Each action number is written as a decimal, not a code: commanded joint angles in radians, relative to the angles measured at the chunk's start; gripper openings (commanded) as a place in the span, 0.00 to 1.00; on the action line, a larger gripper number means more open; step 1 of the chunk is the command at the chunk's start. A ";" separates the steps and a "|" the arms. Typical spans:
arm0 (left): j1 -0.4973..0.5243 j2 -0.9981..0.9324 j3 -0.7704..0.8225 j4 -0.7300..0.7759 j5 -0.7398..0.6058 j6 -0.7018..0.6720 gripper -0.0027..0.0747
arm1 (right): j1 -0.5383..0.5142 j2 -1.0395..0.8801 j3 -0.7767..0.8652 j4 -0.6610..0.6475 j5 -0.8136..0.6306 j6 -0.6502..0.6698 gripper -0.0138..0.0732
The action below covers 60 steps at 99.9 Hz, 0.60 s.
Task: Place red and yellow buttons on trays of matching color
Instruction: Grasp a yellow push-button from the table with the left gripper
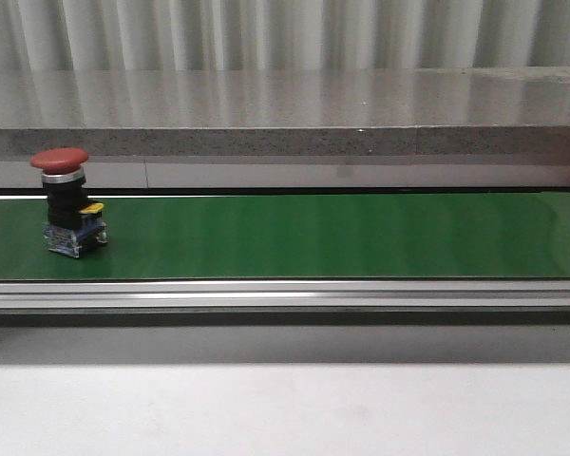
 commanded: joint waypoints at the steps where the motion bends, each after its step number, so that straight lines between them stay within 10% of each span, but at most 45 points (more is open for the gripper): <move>1: 0.002 -0.038 -0.032 0.015 -0.053 -0.009 0.75 | 0.002 -0.006 -0.026 0.010 -0.044 -0.011 0.08; 60: 0.002 -0.038 -0.032 0.066 -0.110 -0.009 0.52 | 0.002 -0.006 -0.026 0.010 -0.044 -0.011 0.08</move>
